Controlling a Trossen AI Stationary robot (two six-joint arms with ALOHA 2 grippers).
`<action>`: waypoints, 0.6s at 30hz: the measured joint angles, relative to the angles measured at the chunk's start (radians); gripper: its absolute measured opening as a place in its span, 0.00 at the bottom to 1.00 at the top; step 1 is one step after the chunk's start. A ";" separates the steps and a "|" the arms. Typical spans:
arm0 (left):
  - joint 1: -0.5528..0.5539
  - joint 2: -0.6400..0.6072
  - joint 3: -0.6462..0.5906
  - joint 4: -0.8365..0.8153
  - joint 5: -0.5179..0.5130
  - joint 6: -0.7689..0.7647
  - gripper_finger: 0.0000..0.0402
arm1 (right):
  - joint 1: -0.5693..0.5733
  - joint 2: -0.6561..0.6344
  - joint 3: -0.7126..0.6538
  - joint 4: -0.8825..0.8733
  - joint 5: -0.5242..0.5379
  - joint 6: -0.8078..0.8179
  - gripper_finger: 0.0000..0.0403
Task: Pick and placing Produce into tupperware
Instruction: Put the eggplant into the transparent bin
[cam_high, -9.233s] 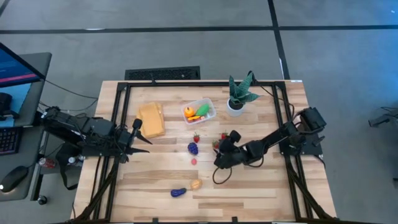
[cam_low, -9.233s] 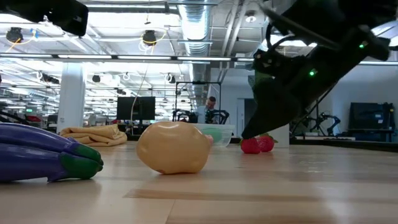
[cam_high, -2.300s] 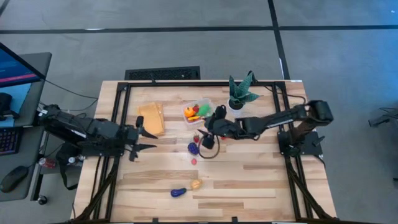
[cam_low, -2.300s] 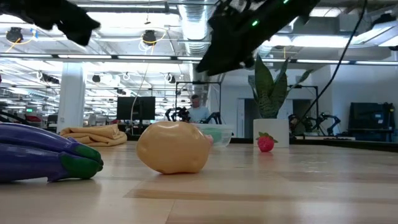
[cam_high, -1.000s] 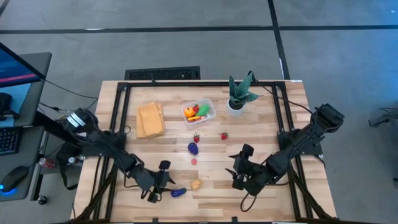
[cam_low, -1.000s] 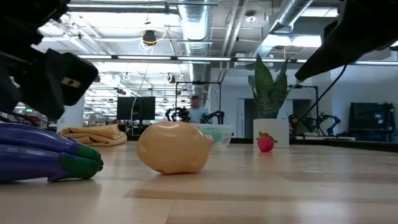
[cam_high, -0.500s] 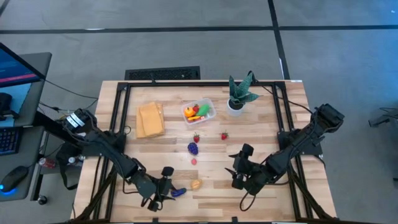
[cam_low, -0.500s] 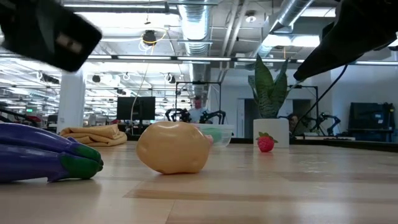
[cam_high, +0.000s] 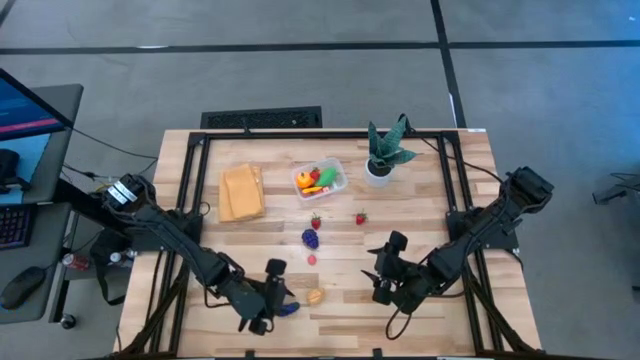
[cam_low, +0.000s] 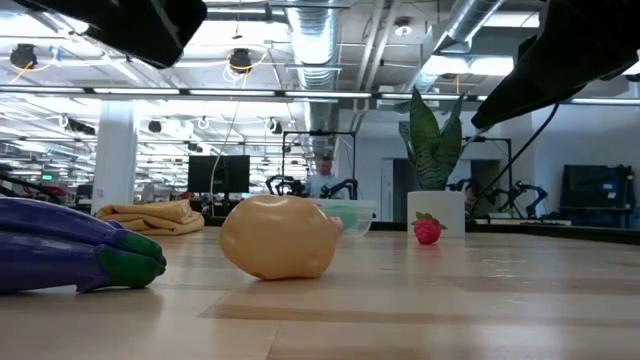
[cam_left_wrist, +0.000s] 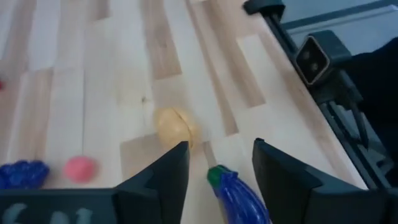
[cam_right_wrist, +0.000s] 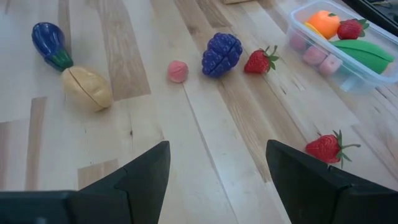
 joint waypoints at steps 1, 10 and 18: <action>0.001 0.000 0.005 -0.015 -0.010 -0.012 0.43 | 0.000 0.000 0.000 0.000 0.000 0.000 0.65; 0.001 0.000 0.005 -0.061 0.036 -0.087 0.54 | 0.000 0.000 0.000 -0.002 0.000 -0.001 0.65; 0.003 0.000 0.005 -0.051 -0.050 -0.111 0.55 | 0.000 0.000 0.000 -0.002 -0.001 -0.002 0.65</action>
